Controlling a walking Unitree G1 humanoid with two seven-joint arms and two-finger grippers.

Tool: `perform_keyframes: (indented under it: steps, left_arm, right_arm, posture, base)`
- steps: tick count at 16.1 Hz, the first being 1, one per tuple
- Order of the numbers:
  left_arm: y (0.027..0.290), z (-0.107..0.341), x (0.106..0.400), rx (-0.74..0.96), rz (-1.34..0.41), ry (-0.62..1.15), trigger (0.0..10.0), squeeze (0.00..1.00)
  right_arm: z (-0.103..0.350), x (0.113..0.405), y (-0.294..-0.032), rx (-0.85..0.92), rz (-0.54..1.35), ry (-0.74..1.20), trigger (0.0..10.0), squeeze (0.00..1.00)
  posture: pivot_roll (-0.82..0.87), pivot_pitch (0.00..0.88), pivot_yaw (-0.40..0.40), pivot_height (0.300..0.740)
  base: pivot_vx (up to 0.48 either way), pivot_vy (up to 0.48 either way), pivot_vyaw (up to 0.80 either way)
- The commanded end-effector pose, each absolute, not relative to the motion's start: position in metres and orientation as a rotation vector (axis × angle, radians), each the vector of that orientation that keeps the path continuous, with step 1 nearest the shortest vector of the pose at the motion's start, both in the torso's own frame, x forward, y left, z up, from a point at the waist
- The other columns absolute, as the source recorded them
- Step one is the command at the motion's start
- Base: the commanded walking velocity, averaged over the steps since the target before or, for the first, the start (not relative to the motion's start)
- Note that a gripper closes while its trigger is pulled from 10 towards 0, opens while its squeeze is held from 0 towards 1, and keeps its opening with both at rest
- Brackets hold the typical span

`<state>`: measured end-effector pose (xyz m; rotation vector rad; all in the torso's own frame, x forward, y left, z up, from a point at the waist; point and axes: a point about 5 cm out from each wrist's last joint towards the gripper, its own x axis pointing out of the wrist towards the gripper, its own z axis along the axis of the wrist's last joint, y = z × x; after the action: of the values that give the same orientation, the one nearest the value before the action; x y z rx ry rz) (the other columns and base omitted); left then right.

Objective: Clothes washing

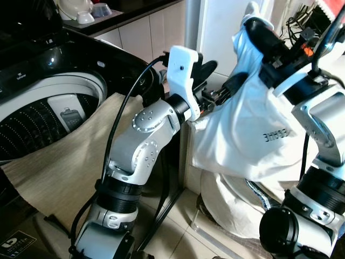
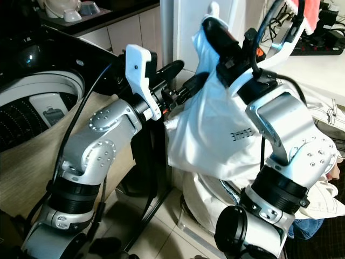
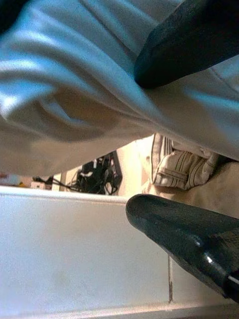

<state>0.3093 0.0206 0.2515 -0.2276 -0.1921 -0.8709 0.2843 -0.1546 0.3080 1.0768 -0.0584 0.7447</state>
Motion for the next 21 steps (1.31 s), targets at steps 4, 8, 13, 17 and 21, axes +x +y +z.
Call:
perform_keyframes:
  steps: [4, 8, 13, 17, 21]
  left_arm:
    - [0.021, 0.257, 0.302, -0.354, -0.958, -0.239, 10.0, 0.00]
    - [0.013, 0.256, 0.273, -0.489, -1.215, -0.253, 10.0, 0.00]
    - [0.015, 0.239, 0.262, -0.550, -1.338, -0.191, 10.0, 0.00]
    - [0.018, 0.232, 0.273, -0.392, -1.240, -0.186, 10.0, 0.00]
    - [0.010, 0.226, 0.281, -0.338, -1.167, -0.203, 10.0, 0.00]
  right_arm:
    - [0.318, 0.274, -0.147, 1.070, 0.837, -0.067, 0.0, 0.00]
    - [0.314, 0.273, -0.149, 1.058, 0.806, -0.046, 0.0, 0.00]
    - [0.311, 0.272, -0.150, 1.047, 0.785, -0.019, 0.0, 0.00]
    - [0.309, 0.270, -0.149, 1.026, 0.783, -0.004, 0.0, 0.00]
    - [0.309, 0.270, -0.146, 1.020, 0.798, 0.005, 0.0, 0.00]
  posture:
    - [-0.13, 0.000, 0.026, 0.740]
    - [-0.14, 0.000, 0.029, 0.740]
    - [-0.14, 0.000, 0.032, 0.740]
    - [-0.13, 0.000, 0.030, 0.740]
    - [-0.13, 0.000, 0.029, 0.740]
  base:
    - [0.000, 0.000, 0.00]
    - [0.000, 0.000, 0.00]
    - [0.000, 0.000, 0.00]
    - [0.000, 0.000, 0.00]
    - [0.000, 0.000, 0.00]
